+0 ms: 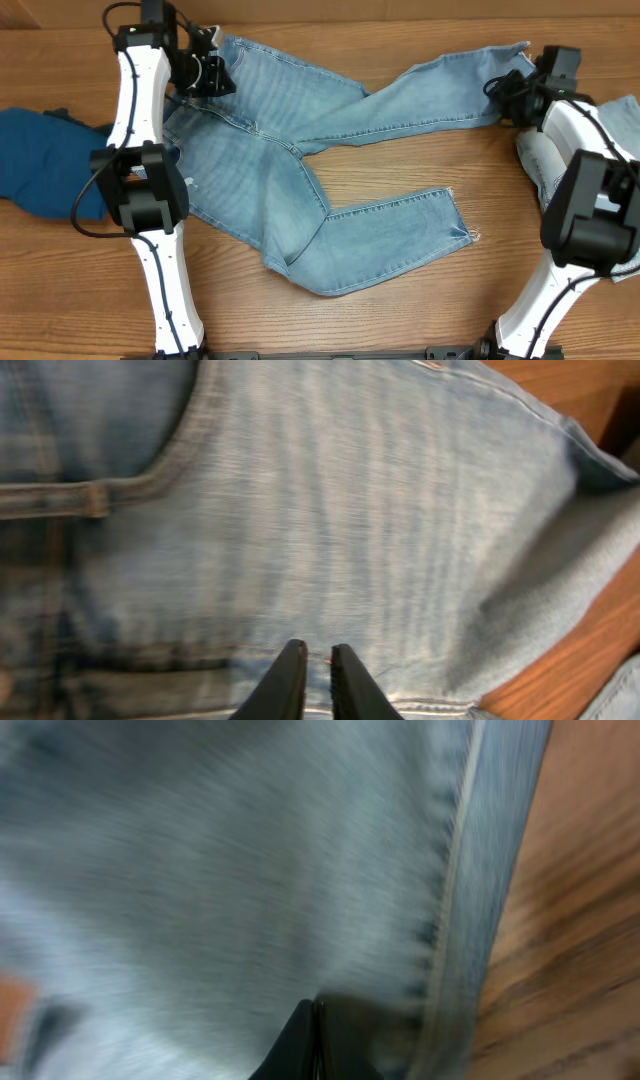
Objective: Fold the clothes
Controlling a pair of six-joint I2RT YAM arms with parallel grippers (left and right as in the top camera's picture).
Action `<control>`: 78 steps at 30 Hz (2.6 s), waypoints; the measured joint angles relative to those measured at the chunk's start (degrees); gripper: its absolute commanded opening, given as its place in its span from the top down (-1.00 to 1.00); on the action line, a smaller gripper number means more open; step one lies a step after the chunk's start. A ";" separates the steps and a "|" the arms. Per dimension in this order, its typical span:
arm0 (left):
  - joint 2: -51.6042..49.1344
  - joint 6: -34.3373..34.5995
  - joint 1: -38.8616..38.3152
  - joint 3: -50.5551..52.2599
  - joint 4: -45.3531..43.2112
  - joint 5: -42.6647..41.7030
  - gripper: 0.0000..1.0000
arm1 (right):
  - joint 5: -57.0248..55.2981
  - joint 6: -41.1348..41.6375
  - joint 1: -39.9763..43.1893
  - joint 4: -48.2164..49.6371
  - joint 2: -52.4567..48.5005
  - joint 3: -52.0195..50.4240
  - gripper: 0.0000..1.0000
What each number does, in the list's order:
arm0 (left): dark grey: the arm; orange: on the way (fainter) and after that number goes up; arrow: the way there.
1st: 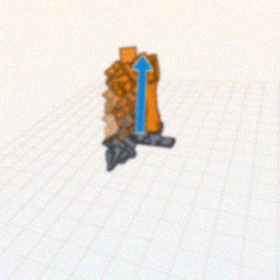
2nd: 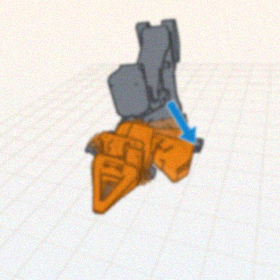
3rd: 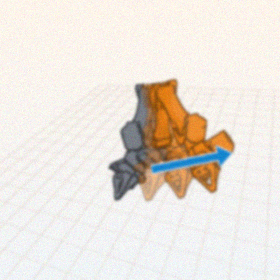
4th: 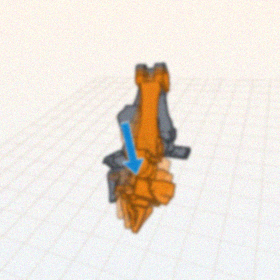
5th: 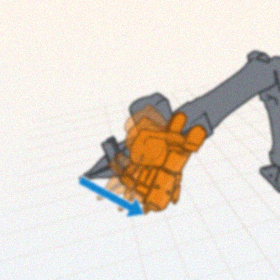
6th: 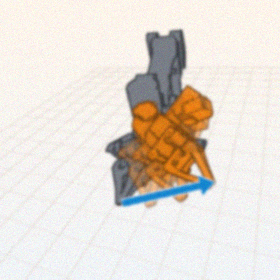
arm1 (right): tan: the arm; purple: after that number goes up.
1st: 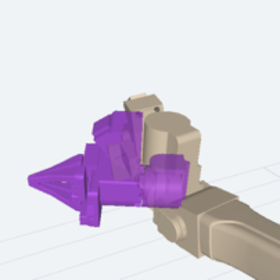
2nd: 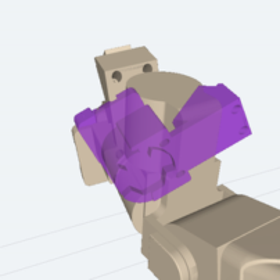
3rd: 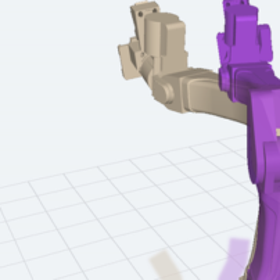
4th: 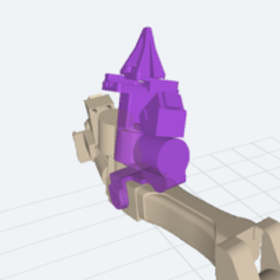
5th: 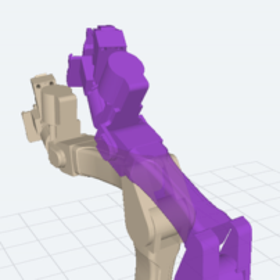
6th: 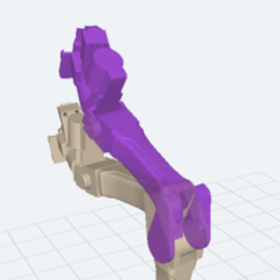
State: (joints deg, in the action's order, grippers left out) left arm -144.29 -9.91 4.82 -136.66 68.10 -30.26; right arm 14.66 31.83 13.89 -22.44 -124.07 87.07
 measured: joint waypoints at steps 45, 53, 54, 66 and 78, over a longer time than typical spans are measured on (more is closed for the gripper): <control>-8.98 13.11 0.59 -28.00 7.43 26.60 0.03 | -0.85 -26.67 -11.13 -54.71 13.35 -4.61 0.69; -1.88 12.68 -1.81 -40.06 18.71 21.18 -0.02 | 0.55 -20.15 -14.36 -27.30 15.41 -22.18 0.70; -0.28 12.68 -2.43 -40.19 19.15 20.98 -0.03 | -0.92 -18.36 -14.05 -26.21 15.98 -22.75 0.71; 3.72 12.46 -4.00 -40.83 27.52 21.94 -0.09 | -17.79 -28.02 2.99 -22.60 14.45 -2.97 0.45; 3.74 9.46 -3.98 -35.10 28.48 26.73 -0.08 | -0.48 -27.43 -2.54 -40.11 14.32 -13.05 0.60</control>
State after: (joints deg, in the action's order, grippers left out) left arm -140.55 -0.45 0.84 -171.76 96.57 -3.53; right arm 14.17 4.40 11.35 -62.54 -109.75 74.02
